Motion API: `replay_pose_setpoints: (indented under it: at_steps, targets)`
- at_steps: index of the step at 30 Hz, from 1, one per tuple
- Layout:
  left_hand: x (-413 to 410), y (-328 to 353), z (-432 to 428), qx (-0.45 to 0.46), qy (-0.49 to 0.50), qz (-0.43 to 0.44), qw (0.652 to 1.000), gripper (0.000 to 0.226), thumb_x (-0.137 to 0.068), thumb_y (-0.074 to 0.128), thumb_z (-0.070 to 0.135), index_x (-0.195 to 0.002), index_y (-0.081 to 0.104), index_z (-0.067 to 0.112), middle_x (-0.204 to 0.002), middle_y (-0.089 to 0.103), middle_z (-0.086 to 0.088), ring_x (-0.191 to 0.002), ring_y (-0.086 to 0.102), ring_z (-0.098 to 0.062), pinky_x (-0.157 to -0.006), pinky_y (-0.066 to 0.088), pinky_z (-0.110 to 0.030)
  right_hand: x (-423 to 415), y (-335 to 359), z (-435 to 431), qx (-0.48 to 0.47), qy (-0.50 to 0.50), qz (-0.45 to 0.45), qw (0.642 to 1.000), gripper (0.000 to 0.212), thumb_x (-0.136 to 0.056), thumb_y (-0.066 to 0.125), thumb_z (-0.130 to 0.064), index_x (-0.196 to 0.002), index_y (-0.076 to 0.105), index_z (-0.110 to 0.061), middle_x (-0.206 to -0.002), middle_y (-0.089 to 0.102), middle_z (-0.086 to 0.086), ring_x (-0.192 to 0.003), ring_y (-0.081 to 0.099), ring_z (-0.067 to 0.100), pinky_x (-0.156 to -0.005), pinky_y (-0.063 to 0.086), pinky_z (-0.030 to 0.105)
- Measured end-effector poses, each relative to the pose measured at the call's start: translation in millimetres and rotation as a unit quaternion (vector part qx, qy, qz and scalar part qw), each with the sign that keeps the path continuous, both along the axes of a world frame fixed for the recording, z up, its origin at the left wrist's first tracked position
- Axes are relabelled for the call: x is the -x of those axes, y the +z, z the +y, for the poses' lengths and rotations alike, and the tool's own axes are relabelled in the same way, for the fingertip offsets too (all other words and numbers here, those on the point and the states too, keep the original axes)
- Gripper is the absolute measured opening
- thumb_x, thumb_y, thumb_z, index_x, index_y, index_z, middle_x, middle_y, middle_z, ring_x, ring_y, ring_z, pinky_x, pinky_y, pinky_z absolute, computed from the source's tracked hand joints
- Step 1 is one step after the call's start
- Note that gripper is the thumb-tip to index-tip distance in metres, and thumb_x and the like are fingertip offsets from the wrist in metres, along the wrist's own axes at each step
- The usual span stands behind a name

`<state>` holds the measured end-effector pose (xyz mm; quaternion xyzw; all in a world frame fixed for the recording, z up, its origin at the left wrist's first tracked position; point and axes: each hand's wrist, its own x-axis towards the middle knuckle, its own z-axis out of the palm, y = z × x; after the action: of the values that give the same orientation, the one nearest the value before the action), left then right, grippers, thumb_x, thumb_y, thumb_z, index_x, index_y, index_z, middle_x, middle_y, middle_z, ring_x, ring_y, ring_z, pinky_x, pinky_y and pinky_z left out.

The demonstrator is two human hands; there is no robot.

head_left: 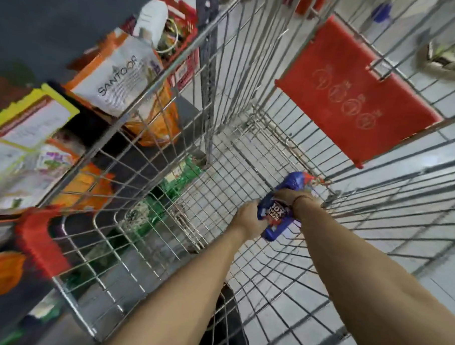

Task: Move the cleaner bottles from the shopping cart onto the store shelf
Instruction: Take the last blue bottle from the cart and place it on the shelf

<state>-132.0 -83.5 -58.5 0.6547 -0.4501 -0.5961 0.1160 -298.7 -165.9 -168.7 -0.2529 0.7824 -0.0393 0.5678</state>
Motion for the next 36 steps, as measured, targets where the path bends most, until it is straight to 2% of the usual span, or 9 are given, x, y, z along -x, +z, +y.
replay_pose_setpoints:
  at_steps: [2,5,11,15,20,22,25,31,36]
  targets:
    - [-7.0,-14.4,-0.1,-0.002,0.01,-0.017,1.0,0.038,-0.073,0.064,0.018,-0.109,0.057,0.007,-0.106,0.065,-0.018,-0.1,0.061,-0.034,-0.088,0.052,-0.044,-11.9,-9.0,0.6,-0.004,0.034,0.012,0.999,0.089,-0.031,0.086,-0.056,-0.105,0.063,-0.013,-0.096,0.07,0.006,-0.078,0.068,0.019,-0.071,0.058,0.034]
    - [-26.9,-21.7,7.8,-0.021,0.053,-0.043,0.997,0.041,-0.072,0.07,0.017,-0.11,0.056,0.007,-0.109,0.064,-0.015,-0.099,0.06,-0.031,-0.089,0.05,-0.039,-79.4,72.6,22.7,0.003,0.019,-0.017,1.0,0.078,-0.042,0.09,-0.03,-0.106,0.052,-0.005,-0.086,0.065,0.012,-0.077,0.067,0.025,-0.074,0.057,0.039]
    - [-72.9,-12.6,48.1,-0.149,0.225,0.13,0.954,0.013,-0.084,0.06,0.005,-0.092,0.058,0.015,-0.105,0.064,-0.009,-0.111,0.058,-0.03,-0.103,0.044,-0.046,-117.7,98.9,43.2,0.016,0.076,-0.013,0.997,0.067,-0.052,0.085,-0.031,-0.108,0.058,-0.007,-0.107,0.067,0.013,-0.094,0.065,0.03,-0.085,0.056,0.041]
    - [-88.2,15.3,68.6,-0.14,0.308,0.216,0.916,0.014,-0.091,0.051,0.007,-0.103,0.057,0.012,-0.094,0.063,-0.002,-0.095,0.059,-0.02,-0.088,0.047,-0.029,-129.6,144.0,41.5,0.053,0.138,-0.05,0.988,0.052,-0.062,0.082,-0.032,-0.106,0.064,-0.01,-0.101,0.066,0.009,-0.086,0.06,0.024,-0.073,0.051,0.033]
    - [-112.7,95.7,36.2,0.005,0.339,0.222,0.914,0.042,-0.07,0.076,0.039,-0.102,0.064,0.016,-0.088,0.074,0.002,-0.086,0.064,-0.019,-0.08,0.053,-0.026,-133.2,224.6,43.4,0.206,0.069,-0.161,0.963,0.037,-0.062,0.083,-0.011,-0.094,0.065,-0.009,-0.089,0.067,0.011,-0.076,0.063,0.023,-0.062,0.052,0.022]
    - [-126.9,138.4,22.2,0.072,0.303,0.218,0.925,0.049,-0.077,0.071,0.031,-0.117,0.058,0.006,-0.11,0.068,-0.011,-0.097,0.062,-0.02,-0.093,0.049,-0.034,-134.6,259.1,41.1,0.263,0.051,-0.202,0.942,0.04,-0.059,0.084,-0.011,-0.095,0.067,-0.009,-0.09,0.068,0.013,-0.079,0.064,0.024,-0.065,0.052,0.027]
    - [-154.5,210.9,13.9,0.19,0.259,0.204,0.925,0.034,-0.088,0.055,0.007,-0.121,0.053,-0.001,-0.103,0.065,-0.005,-0.085,0.063,-0.003,-0.078,0.052,-0.014,-150.9,334.8,39.2,0.357,0.056,-0.275,0.891,0.029,-0.067,0.077,0.002,-0.093,0.067,-0.005,-0.08,0.074,0.008,-0.074,0.067,0.019,-0.07,0.057,0.032]
    - [-210.1,324.3,16.7,0.385,0.243,0.139,0.88,0.03,-0.074,0.071,0.007,-0.098,0.061,0.022,-0.081,0.073,0.019,-0.079,0.064,0.004,-0.077,0.052,-0.018,-215.9,446.9,25.5,0.448,0.167,-0.374,0.795,0.048,-0.07,0.066,0.016,-0.114,0.056,-0.001,-0.071,0.075,-0.015,-0.069,0.066,-0.003,-0.066,0.055,0.015]
    - [-273.4,371.1,40.8,0.476,0.322,0.02,0.818,0.04,-0.06,0.077,0.048,-0.093,0.061,0.034,-0.091,0.072,0.008,-0.087,0.065,-0.01,-0.085,0.053,-0.038,-288.6,502.9,14.4,0.48,0.317,-0.368,0.731,0.06,-0.066,0.075,0.006,-0.121,0.052,0.005,-0.093,0.072,-0.008,-0.083,0.065,-0.002,-0.082,0.055,0.018]
